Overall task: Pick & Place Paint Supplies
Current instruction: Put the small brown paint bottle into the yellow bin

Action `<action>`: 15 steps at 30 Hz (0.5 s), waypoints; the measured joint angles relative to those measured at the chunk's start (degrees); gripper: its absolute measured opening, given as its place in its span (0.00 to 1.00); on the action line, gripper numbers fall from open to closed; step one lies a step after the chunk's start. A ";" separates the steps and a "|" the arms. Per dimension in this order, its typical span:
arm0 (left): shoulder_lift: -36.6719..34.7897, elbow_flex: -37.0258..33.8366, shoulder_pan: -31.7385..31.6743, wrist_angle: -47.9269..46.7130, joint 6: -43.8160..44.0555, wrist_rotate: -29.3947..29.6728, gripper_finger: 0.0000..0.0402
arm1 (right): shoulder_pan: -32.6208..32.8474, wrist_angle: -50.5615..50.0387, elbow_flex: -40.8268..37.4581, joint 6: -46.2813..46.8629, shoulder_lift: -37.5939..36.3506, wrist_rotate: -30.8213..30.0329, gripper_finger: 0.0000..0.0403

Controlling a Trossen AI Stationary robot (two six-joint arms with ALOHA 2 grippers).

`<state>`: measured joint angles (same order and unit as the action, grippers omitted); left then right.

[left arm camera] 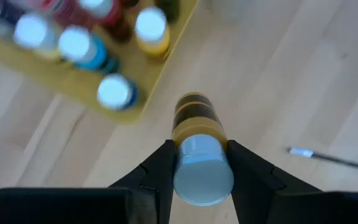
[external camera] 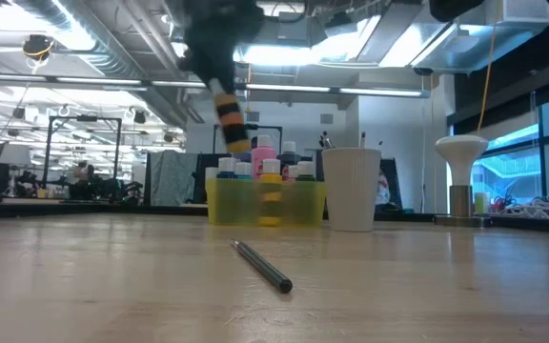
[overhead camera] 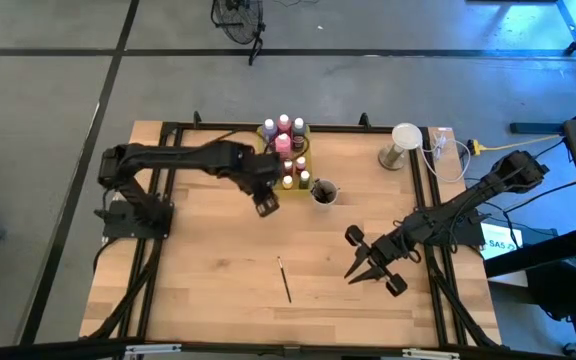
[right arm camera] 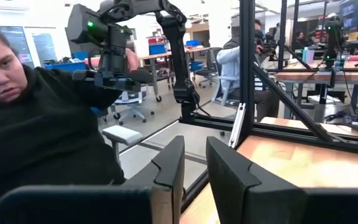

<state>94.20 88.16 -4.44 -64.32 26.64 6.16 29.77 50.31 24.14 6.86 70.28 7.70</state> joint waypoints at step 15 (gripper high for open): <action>16.08 23.99 -9.12 -15.26 -14.00 -0.56 0.29 | 0.01 -3.97 0.02 -0.25 0.01 -0.04 0.18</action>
<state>110.28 112.15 -13.55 -79.57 12.64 5.60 29.78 46.34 24.16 6.61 70.28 7.66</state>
